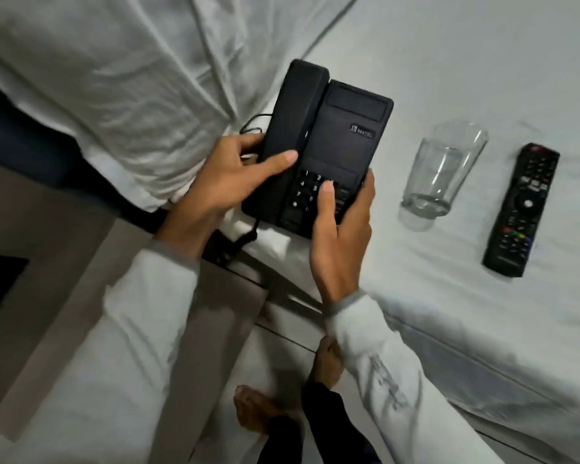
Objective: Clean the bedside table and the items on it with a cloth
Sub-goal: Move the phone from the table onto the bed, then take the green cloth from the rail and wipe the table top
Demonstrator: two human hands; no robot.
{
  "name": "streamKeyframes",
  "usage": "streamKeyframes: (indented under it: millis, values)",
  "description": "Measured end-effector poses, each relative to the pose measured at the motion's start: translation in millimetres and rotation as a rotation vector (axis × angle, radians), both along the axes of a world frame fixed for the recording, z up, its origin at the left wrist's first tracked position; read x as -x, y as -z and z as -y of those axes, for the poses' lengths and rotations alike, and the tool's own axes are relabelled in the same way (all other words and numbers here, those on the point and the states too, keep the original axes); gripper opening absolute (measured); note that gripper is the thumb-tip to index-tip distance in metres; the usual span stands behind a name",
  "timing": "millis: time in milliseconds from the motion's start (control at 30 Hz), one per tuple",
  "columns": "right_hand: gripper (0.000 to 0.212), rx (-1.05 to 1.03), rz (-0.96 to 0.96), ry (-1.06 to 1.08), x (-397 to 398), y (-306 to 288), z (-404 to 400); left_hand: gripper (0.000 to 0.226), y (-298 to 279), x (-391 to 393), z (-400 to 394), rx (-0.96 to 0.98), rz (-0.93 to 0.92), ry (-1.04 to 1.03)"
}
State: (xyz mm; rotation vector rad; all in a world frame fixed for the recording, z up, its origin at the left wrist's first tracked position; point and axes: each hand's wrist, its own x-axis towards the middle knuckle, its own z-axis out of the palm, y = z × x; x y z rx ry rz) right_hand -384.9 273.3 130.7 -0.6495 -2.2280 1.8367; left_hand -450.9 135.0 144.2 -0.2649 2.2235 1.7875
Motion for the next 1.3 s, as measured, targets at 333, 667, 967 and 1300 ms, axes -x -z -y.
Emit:
streamKeyframes:
  millis: [333,667,967,1300]
  values:
    - [0.078,-0.107,0.063,-0.143,47,30,-39,0.027,27,59,-58,0.072,-0.109,-0.028]
    - [0.077,-0.826,-0.273,-0.548,8,21,-45,0.057,22,-96,-4,0.812,-0.529,-0.37]
    - [0.082,-0.806,-0.632,-1.112,-150,-30,86,0.066,-22,-416,55,1.421,-0.034,-0.752]
    - [0.077,-0.457,-0.845,-1.853,-498,-55,101,0.064,-68,-734,-64,1.504,0.407,-1.242]
